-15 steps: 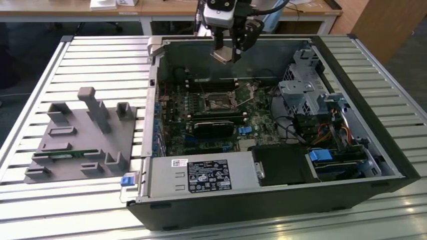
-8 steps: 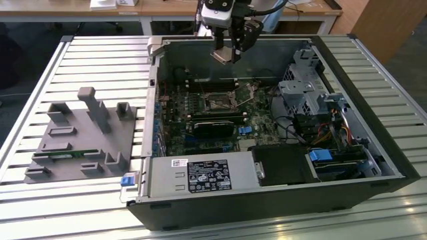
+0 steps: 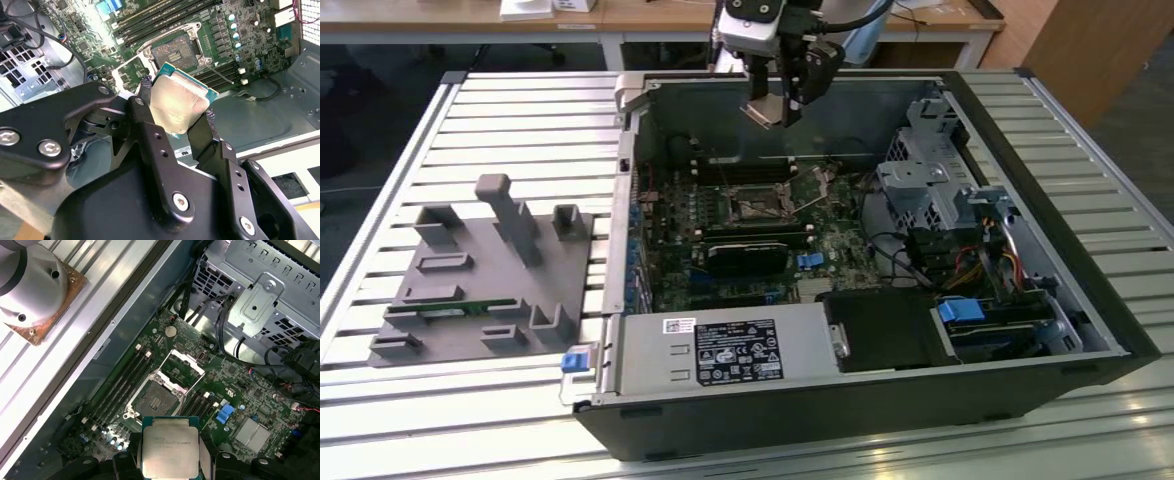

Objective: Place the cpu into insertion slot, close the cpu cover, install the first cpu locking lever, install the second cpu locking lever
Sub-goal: 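Place the cpu into insertion slot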

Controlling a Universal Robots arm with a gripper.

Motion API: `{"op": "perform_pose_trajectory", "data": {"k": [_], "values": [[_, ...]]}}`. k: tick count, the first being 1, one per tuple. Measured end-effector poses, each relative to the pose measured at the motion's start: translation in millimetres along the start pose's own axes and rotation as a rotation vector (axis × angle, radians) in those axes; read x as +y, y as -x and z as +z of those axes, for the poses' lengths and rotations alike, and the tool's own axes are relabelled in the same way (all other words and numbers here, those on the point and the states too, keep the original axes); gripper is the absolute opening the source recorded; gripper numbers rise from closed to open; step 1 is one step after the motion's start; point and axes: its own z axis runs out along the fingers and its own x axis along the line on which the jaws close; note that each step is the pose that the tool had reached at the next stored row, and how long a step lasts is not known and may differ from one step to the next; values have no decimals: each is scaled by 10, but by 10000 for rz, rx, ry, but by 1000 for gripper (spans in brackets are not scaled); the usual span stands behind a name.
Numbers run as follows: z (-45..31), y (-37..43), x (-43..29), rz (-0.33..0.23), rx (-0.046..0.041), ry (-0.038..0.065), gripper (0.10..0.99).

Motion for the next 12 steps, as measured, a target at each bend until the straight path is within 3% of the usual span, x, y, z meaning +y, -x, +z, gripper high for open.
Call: {"op": "perform_pose_trajectory", "data": {"k": [12], "values": [[9, -2, -4, 583, -51, 10, 541]]}}
